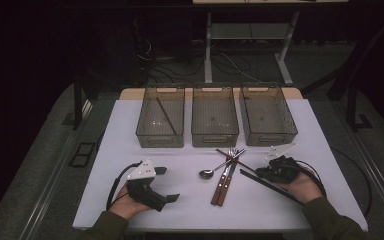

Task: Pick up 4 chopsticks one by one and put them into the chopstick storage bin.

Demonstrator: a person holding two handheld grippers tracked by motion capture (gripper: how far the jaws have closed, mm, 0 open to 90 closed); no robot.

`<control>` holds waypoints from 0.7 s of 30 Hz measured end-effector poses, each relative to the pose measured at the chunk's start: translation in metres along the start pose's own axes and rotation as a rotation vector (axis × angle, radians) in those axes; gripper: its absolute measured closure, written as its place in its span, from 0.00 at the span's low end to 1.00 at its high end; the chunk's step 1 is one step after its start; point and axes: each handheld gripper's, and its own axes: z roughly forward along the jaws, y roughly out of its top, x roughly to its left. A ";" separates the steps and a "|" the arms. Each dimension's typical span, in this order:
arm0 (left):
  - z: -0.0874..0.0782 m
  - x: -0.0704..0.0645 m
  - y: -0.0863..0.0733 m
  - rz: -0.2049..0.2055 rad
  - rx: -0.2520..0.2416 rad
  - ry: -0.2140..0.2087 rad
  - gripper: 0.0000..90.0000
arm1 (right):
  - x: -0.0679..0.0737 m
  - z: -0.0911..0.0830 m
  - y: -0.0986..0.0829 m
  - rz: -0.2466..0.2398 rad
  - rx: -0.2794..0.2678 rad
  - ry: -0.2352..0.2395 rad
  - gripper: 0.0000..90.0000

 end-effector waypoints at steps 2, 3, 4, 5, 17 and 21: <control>0.000 0.000 0.000 0.000 0.000 0.000 0.00 | 0.000 0.000 0.000 -0.001 0.003 0.000 0.94; 0.000 0.000 0.000 0.000 0.001 -0.001 0.00 | 0.001 0.000 0.000 -0.002 0.004 0.001 0.94; 0.000 0.000 0.000 0.001 0.001 -0.001 0.00 | 0.001 0.000 0.000 -0.003 0.004 0.001 0.94; 0.000 0.000 0.000 0.001 0.000 -0.001 0.00 | 0.000 -0.001 0.001 -0.001 0.008 -0.001 0.94; 0.000 0.000 0.000 0.001 0.000 -0.001 0.00 | -0.001 -0.003 0.001 0.009 -0.002 0.010 0.94; 0.000 0.000 0.000 0.001 -0.001 -0.001 0.00 | -0.002 -0.003 0.001 0.014 -0.013 0.016 0.94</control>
